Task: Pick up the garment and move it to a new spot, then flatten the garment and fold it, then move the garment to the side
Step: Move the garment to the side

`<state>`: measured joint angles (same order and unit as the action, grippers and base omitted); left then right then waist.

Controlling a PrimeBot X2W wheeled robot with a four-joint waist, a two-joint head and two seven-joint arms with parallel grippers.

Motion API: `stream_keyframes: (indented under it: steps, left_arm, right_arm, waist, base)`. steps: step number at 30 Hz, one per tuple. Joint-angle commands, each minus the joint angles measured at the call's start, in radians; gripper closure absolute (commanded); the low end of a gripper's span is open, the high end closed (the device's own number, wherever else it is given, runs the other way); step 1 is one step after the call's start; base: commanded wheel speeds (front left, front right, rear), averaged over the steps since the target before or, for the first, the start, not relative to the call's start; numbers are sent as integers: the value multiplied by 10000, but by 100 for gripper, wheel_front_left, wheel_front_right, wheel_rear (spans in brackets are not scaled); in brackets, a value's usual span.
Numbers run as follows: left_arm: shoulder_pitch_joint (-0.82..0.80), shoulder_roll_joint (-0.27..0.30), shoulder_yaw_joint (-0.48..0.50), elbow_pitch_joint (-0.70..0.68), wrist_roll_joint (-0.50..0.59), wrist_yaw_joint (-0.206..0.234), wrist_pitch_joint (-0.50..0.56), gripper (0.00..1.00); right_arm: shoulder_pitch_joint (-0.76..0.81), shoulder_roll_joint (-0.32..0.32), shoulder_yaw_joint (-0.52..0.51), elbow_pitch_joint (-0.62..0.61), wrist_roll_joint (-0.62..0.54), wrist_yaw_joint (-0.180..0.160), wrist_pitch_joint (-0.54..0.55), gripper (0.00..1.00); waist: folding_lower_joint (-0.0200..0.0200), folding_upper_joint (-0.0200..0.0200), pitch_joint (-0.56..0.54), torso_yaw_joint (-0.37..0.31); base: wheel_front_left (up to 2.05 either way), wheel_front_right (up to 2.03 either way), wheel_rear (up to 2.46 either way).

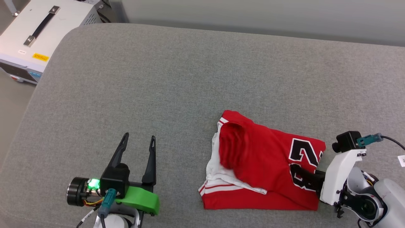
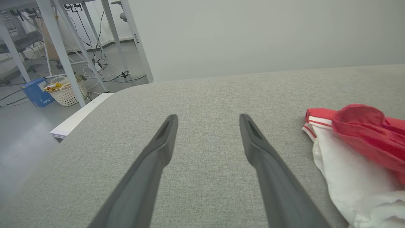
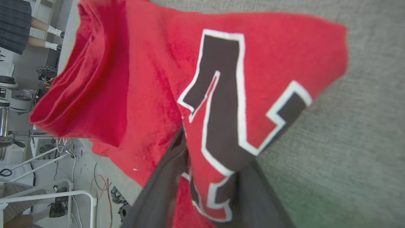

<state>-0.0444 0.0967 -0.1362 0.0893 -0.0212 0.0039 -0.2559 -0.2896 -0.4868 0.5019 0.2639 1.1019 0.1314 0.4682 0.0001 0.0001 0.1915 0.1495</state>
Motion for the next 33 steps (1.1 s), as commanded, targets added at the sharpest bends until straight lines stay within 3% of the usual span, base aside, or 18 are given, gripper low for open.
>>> stream_keyframes:
  steps: [1, 8, 16, 25, 33]
  left_arm:
    - [-120, -8, -5, 38, 37, -38, -59, 0]
    - [41, -11, -14, 93, 31, -6, -59, 0]
    - [327, 66, 164, -55, -15, 85, -59, 0]
    - [120, 153, 228, -383, 64, 118, -59, 0]
    - [-416, 385, 301, -794, 174, 126, -59, 0]
  right_arm:
    - [-155, -145, 181, -30, -22, -7, -272, 100]
    - [-627, -1344, 1207, -825, -580, -7, -1500, 100]
    - [-1303, -2936, 1913, -1500, -1561, -7, -1980, 100]
    - [-1756, -4066, 1402, -1632, -1535, -7, -1599, 100]
    - [-2021, -4663, 366, -1039, -1706, -7, -1549, 100]
  waist:
    - [-1, -1, -78, -39]
    - [-1, -1, -373, -283]
    - [-1, -1, -622, -1216]
    - [-1, -1, -93, -2578]
    - [-1, -1, 901, -3214]
  base:
    - [0, 0, 0]
    - [0, 0, 0]
    - [0, 0, 0]
    - [0, 0, 0]
    - [0, 0, 0]
